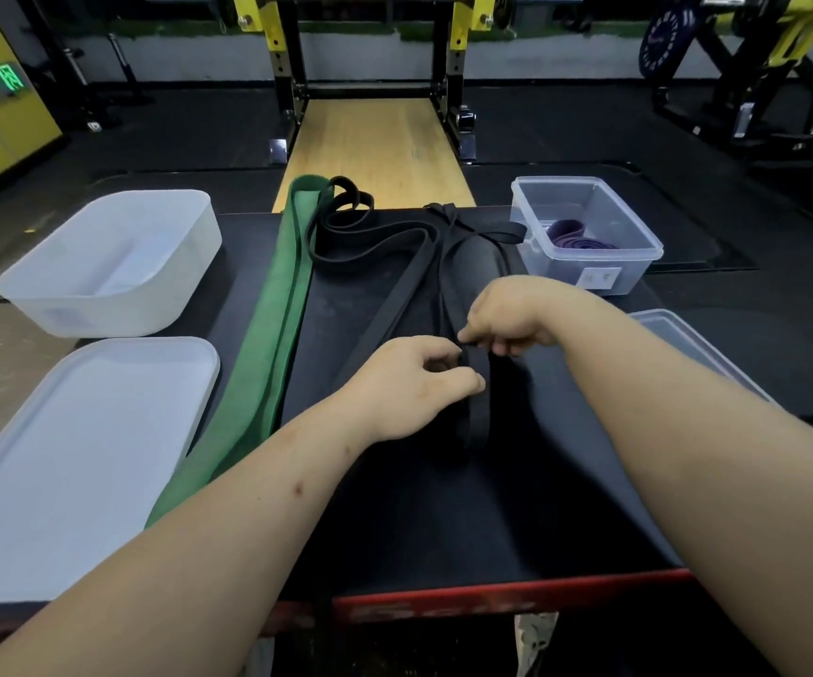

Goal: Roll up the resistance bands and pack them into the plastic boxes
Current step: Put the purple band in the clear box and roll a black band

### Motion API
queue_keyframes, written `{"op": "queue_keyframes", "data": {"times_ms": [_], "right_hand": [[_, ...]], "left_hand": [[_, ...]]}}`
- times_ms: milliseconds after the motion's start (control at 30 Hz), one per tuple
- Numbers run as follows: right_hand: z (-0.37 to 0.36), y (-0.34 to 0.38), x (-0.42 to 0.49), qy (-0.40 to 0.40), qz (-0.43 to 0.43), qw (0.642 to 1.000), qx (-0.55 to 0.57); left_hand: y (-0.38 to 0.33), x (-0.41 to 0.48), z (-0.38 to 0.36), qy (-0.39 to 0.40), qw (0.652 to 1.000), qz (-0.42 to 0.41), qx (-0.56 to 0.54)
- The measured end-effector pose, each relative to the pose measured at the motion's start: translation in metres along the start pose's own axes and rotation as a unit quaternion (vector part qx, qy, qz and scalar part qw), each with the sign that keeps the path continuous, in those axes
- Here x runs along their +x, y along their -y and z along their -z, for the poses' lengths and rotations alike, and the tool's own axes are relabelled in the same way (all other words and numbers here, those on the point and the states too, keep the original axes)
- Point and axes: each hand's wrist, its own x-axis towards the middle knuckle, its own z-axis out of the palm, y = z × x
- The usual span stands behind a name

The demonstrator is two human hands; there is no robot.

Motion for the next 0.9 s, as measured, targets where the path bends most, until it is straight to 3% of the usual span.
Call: {"op": "queue_keyframes", "data": {"times_ms": [67, 200, 300, 400, 700, 900], "right_hand": [[0.001, 0.001, 0.000, -0.044, 0.021, 0.996, 0.080], [0.009, 0.026, -0.005, -0.139, 0.066, 0.960, 0.234], [-0.005, 0.023, -0.004, -0.103, 0.008, 0.963, 0.250], [-0.020, 0.001, -0.004, -0.082, -0.050, 0.976, 0.197], [-0.042, 0.007, -0.011, -0.088, -0.002, 0.996, 0.029], [-0.027, 0.015, -0.010, -0.086, -0.006, 0.992, 0.096]], "left_hand": [[0.000, -0.010, -0.001, 0.010, 0.999, -0.030, 0.003], [0.001, -0.019, 0.015, -0.085, 0.993, -0.083, 0.001], [0.009, -0.026, 0.010, -0.080, 0.991, -0.100, 0.033], [0.021, -0.041, -0.006, -0.035, 0.992, -0.104, 0.055], [0.018, -0.053, -0.009, -0.016, 0.995, -0.102, 0.005], [0.017, -0.052, -0.009, -0.011, 0.994, -0.105, -0.001]]}}
